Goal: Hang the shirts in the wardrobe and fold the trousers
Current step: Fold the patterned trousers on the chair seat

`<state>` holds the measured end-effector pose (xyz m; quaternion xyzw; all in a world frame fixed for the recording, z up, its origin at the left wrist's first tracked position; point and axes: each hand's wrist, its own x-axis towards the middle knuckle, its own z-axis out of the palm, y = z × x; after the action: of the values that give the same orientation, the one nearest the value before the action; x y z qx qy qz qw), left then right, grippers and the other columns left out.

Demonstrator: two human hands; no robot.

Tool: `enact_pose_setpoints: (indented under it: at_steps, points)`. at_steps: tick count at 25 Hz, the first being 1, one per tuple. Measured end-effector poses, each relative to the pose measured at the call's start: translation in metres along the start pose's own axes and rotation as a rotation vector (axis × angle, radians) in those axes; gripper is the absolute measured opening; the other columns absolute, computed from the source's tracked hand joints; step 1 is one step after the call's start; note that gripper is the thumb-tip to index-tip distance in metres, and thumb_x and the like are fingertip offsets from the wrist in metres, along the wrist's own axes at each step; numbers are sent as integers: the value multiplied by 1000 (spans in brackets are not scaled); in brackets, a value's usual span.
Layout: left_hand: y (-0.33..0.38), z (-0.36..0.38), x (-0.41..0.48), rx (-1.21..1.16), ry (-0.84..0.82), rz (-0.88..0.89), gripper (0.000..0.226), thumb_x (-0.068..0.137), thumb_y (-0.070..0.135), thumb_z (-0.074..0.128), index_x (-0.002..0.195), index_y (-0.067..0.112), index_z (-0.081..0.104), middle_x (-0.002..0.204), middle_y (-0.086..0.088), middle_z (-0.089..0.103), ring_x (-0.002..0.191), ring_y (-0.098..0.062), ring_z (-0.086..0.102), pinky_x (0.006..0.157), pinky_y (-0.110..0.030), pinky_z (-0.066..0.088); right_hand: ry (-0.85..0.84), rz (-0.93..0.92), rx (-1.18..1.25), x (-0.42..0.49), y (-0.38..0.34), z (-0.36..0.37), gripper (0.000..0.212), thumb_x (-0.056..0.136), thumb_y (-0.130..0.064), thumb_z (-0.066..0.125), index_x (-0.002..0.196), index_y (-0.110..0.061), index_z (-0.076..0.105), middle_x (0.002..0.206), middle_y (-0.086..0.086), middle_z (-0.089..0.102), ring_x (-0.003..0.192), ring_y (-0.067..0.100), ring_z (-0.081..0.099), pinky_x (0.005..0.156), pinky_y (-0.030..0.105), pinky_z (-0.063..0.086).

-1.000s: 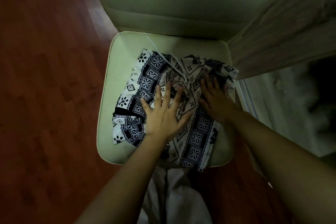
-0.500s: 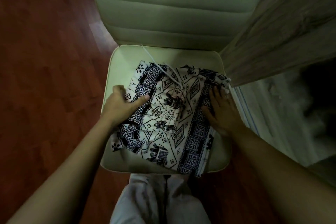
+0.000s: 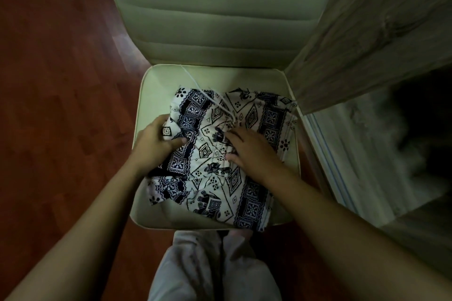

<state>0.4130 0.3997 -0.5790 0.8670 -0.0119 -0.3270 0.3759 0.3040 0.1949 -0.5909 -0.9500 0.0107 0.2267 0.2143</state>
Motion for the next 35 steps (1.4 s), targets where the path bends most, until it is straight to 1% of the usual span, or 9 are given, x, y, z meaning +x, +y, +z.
enact_pose_setpoints:
  at_steps: [5, 8, 10, 14, 18, 22, 27, 32, 35]
  points:
    - [52, 31, -52, 513, 221, 335, 60, 85, 16, 64, 140, 19, 40, 94, -19, 66, 71, -29, 58, 58, -33, 42, -129, 424, 973, 8, -10, -34, 100, 67, -89, 21, 144, -27, 28, 148, 2, 39, 134, 22, 38, 112, 43, 27]
    - [71, 95, -86, 673, 174, 470, 79, 78, 10, 68, 145, 3, 27, 126, -26, 55, 88, -33, 60, 65, -39, 49, -180, 488, 1354, 12, -5, -57, 104, 57, -81, 59, 142, -29, 28, 145, 1, 40, 129, 24, 42, 108, 47, 32]
    - [64, 140, -97, 672, 66, 506, 85, 74, 13, 70, 144, -6, 24, 143, -33, 34, 114, -41, 53, 87, -41, 51, -19, 524, 1306, 10, -3, -60, 103, 64, -44, 81, 145, -24, 21, 144, 6, 43, 127, 24, 45, 110, 45, 33]
    - [26, 185, -105, 735, 30, 487, 87, 70, 29, 73, 140, 1, 31, 145, -20, 40, 130, -30, 42, 106, -47, 34, 295, 589, 1321, 3, 20, -51, 32, 95, -12, 51, 126, -12, 49, 124, 11, 60, 114, 25, 57, 102, 43, 44]
    - [-10, 189, -106, 835, 128, 688, 67, 83, 30, 48, 144, 12, 29, 152, -4, 29, 140, -22, 20, 114, -47, -4, 435, 589, 1224, -17, 42, -46, 31, 97, -10, 48, 127, -4, 50, 111, 3, 57, 103, 15, 56, 72, 12, 53]
    - [-32, 143, -78, 994, 140, 836, 67, 77, 17, 53, 141, 18, 32, 149, 2, 38, 143, -21, 11, 109, -56, 13, 311, 740, 923, -51, 68, -26, 50, 86, -26, 65, 132, -18, 49, 133, 7, 55, 120, 25, 53, 101, 43, 45]
    - [-38, 65, -32, 721, -105, 972, 73, 64, -1, 68, 132, 15, 49, 147, -4, 37, 144, -14, 9, 108, -52, 21, 165, 696, 879, -69, 54, -5, 57, 77, -21, 75, 129, -16, 51, 131, 8, 58, 121, 24, 53, 102, 40, 44]
    - [-10, 43, -23, 82, 488, 226, 33, 86, 23, 46, 106, -1, 56, 108, -21, 56, 105, -33, 49, 94, -41, 38, 343, 775, 977, -59, 41, -4, 74, 79, -65, 53, 141, -30, 34, 145, -3, 42, 133, 21, 40, 112, 44, 32]
    - [-6, 55, -10, -22, 377, -243, 61, 92, 53, 38, 98, -5, 55, 100, -26, 59, 96, -42, 55, 85, -47, 42, 477, 820, 963, -46, 44, -9, 74, 87, -66, 34, 149, -27, 18, 156, 1, 24, 142, 23, 24, 116, 46, 21]
